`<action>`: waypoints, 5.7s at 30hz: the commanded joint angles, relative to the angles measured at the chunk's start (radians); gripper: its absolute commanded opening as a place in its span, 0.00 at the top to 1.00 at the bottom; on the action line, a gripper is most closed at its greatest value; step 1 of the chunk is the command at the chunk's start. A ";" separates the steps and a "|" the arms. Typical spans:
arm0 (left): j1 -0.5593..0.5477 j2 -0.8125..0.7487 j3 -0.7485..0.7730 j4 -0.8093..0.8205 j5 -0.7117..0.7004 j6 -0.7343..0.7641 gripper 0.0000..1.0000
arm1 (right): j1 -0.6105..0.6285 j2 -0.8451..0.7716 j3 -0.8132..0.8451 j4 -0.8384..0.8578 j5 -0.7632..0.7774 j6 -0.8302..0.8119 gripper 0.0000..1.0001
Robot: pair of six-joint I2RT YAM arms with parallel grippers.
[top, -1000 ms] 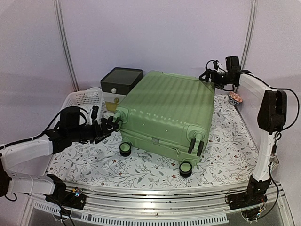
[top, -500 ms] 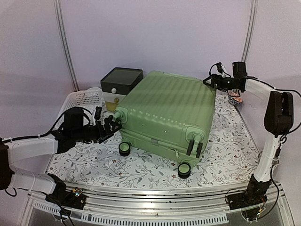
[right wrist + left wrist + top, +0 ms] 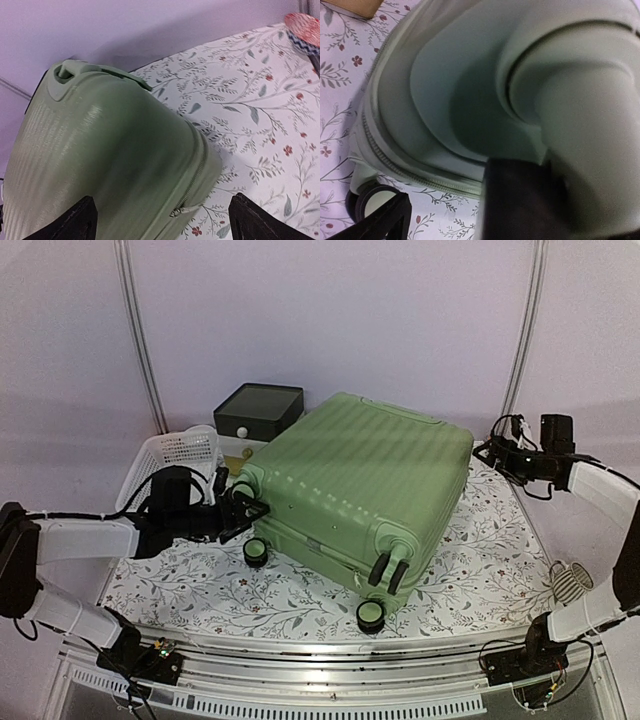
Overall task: Open, take out, and arrange the luggage
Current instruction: Adjust the luggage at the center of the board, then pick up the zipper from the luggage, then unzip the zipper of the luggage.
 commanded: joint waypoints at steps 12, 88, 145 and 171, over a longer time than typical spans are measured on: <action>-0.066 0.344 0.248 0.201 0.064 0.010 0.06 | -0.012 -0.282 -0.155 -0.164 -0.009 0.043 0.07; -0.613 0.727 0.218 0.875 -0.446 0.420 0.57 | 0.415 -0.515 -0.564 0.251 -0.283 0.288 0.10; -0.635 0.924 0.269 1.342 0.098 0.464 1.00 | 0.418 -0.499 -0.681 0.336 -0.258 0.293 0.12; -0.769 0.980 0.458 1.107 0.117 0.722 1.00 | 0.512 -0.450 -0.758 0.509 -0.211 0.376 0.15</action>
